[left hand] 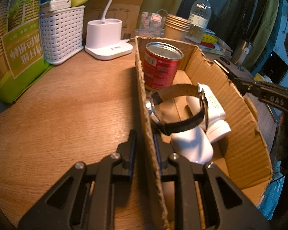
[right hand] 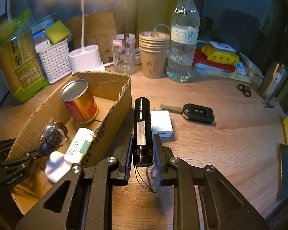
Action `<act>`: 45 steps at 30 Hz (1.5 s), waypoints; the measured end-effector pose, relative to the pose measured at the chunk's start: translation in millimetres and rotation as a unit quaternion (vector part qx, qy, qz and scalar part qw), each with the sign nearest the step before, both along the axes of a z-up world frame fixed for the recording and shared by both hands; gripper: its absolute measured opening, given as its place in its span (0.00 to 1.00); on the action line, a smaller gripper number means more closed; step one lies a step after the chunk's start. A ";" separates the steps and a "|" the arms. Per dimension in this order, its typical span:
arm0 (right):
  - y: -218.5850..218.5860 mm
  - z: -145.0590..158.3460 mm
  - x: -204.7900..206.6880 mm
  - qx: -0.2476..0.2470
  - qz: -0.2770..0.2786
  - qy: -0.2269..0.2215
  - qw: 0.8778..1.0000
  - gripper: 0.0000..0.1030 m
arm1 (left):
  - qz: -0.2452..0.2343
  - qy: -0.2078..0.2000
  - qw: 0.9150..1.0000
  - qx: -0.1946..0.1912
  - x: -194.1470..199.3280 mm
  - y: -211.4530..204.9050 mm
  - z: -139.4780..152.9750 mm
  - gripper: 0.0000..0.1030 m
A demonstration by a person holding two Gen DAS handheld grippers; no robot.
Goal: Organize rigid objects
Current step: 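Lift the flashlight with the right tool and carry it over the box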
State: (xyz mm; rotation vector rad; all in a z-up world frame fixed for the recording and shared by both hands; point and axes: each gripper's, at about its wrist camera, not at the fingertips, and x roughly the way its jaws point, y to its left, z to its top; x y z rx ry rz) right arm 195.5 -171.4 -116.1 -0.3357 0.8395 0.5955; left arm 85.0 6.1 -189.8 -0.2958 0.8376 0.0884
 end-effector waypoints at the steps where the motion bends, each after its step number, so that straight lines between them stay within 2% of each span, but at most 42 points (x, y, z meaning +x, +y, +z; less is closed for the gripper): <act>1: 0.0 2.5 -1.0 0.001 0.001 -0.002 1.000 0.21 | 0.000 0.000 1.000 0.000 0.1 -0.3 -0.1 0.18; 29: 21.2 81.1 -43.2 0.051 0.052 -0.063 0.995 0.21 | 0.000 0.000 1.000 0.000 0.0 -0.5 0.0 0.18; 40: 32.8 101.8 -59.8 0.075 0.085 -0.075 0.991 0.21 | 0.000 0.000 1.000 0.000 0.0 -0.5 0.0 0.18; 45: 40.8 101.7 -62.6 0.079 0.099 -0.070 0.990 0.21 | 0.000 0.000 1.000 0.000 0.0 -0.5 0.0 0.18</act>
